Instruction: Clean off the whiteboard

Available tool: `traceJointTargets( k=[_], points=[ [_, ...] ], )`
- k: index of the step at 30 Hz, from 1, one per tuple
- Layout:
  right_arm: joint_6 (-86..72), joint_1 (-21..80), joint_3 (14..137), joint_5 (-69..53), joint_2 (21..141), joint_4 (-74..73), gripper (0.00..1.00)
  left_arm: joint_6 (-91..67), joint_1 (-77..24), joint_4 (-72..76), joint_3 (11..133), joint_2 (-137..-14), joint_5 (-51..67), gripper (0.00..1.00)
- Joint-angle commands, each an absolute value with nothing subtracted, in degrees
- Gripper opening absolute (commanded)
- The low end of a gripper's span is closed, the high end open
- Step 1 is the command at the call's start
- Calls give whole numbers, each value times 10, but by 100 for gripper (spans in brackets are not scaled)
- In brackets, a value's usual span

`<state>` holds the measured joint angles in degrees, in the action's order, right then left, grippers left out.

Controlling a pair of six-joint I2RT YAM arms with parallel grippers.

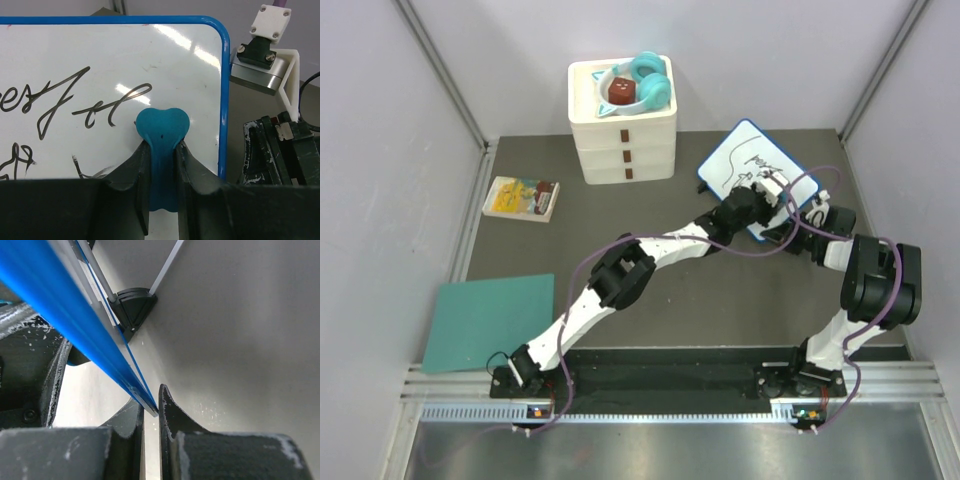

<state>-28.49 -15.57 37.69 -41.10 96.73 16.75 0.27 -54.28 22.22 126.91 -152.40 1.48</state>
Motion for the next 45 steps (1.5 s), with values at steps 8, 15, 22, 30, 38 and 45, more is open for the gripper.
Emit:
traceJointTargets(
  k=[8, 15, 22, 30, 38, 45],
  points=[
    [-256, -149, 359, -381, 989, 33, 0, -137, -436, 200, 1274, -1552, 44, 0],
    [-255, -149, 359, -381, 989, 32, 0, -149, -397, 156, 1303, -1559, 15, 0],
    [-255, -149, 359, -381, 989, 33, 0, -170, -418, 116, 1364, -1593, 62, 0],
    [-255, -149, 359, -382, 990, 33, 0, -183, -483, 114, 1335, -1582, 78, 0],
    [-255, -149, 359, -382, 991, 33, 0, -123, -548, 95, 1209, -1513, 53, 0],
    [-256, -149, 359, -382, 989, 33, 0, -138, -534, 47, 1185, -1492, 4, 0]
  ],
)
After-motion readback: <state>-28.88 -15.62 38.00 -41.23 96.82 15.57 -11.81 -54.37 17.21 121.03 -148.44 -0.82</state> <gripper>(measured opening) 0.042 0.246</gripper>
